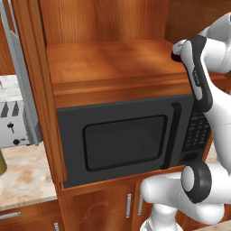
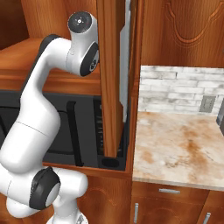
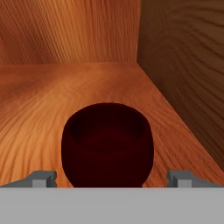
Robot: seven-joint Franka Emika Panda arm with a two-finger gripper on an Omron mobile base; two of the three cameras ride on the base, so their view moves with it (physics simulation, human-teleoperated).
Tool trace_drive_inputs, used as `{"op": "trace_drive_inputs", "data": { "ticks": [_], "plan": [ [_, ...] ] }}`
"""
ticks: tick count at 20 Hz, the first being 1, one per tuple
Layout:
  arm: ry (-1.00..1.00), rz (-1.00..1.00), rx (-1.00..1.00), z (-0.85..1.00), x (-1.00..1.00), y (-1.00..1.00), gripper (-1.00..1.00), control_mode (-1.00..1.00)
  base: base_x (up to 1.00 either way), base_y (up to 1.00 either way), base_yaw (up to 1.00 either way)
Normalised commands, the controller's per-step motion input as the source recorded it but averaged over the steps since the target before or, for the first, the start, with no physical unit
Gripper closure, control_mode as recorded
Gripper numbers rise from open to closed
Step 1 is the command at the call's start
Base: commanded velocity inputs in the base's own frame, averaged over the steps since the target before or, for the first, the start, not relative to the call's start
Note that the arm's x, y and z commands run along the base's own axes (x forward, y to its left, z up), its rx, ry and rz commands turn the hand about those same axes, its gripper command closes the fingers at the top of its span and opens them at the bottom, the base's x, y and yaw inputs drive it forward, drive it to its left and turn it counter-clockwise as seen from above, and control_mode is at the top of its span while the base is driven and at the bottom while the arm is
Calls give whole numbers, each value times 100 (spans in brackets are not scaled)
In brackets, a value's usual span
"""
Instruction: There is a tray on the dining counter. Grab the cup, mug, and pitcher and place them on the tray. The pitcher may be placed next to the tray if it cannot fit the tray.
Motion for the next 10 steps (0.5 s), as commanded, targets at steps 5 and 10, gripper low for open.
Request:
{"op": "trace_drive_inputs", "data": {
  "ticks": [5,10],
  "plan": [
    [0,0,0,0,0,0,-100,-100,0,0,0],
    [0,0,0,0,0,0,-100,-100,0,0,0]
  ]
}}
